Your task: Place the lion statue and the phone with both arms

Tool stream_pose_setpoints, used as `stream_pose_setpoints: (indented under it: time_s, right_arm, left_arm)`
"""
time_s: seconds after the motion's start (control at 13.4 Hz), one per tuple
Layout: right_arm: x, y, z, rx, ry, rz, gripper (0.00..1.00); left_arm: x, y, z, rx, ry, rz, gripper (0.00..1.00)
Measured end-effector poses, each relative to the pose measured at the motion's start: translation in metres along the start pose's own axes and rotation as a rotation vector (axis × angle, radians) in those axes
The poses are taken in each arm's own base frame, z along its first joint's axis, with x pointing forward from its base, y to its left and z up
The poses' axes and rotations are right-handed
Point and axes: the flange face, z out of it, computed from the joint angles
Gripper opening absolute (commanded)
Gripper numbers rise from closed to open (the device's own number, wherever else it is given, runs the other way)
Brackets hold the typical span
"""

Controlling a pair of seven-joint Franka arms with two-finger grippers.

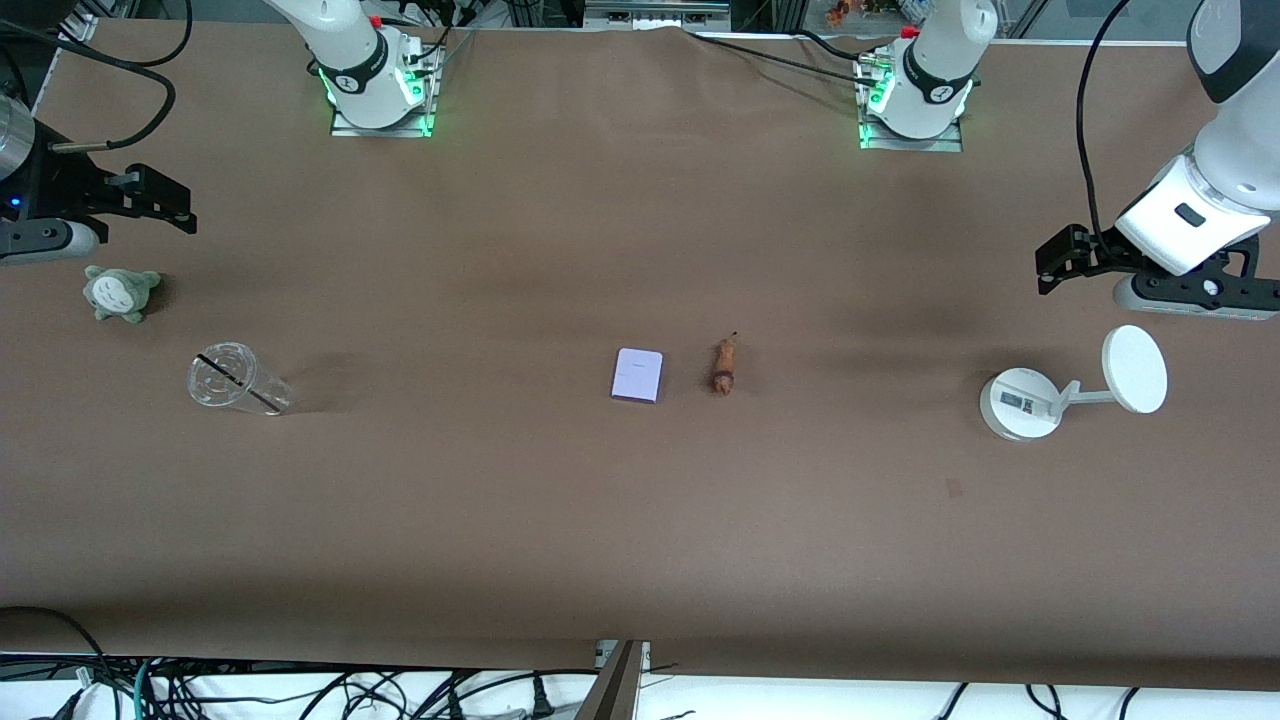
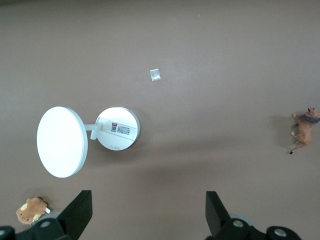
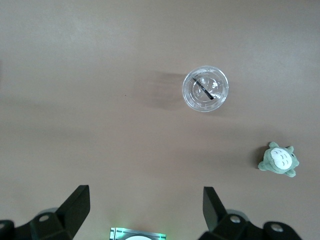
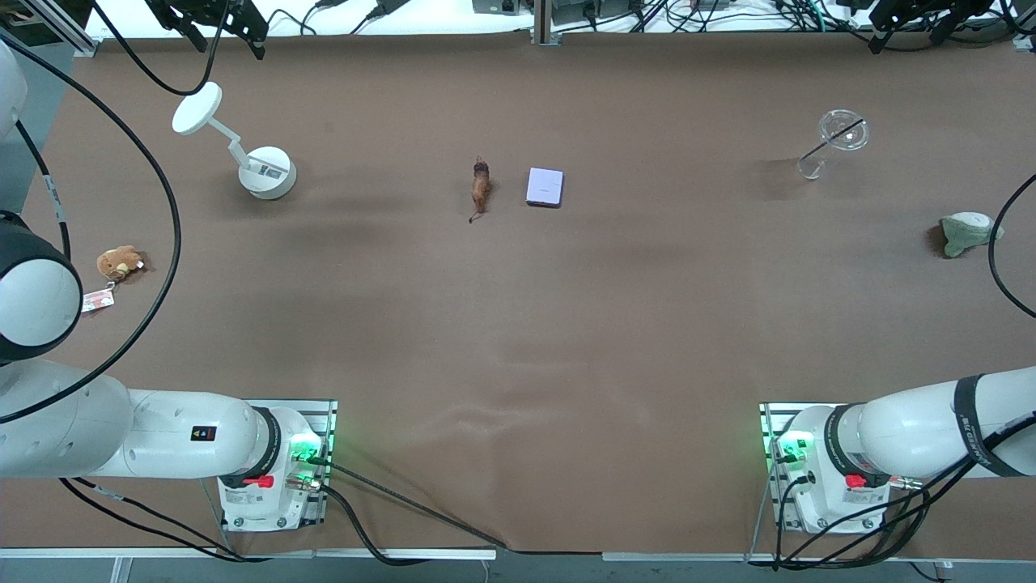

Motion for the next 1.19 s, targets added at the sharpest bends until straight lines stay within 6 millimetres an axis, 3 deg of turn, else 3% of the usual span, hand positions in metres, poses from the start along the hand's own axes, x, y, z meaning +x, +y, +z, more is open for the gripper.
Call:
stream_pose_setpoints:
  time_s: [0.82,1.19]
  right_arm:
    - [0.002,0.000,0.004,0.000,-0.010,0.001,1.00]
    - [0.004,-0.001,0.007,0.001,-0.015,-0.001,1.00]
  left_arm:
    - [-0.002,0.005,0.003,-0.001,-0.023,0.008,1.00]
    - [0.000,0.030,0.020,-0.039,-0.086,0.044,1.00]
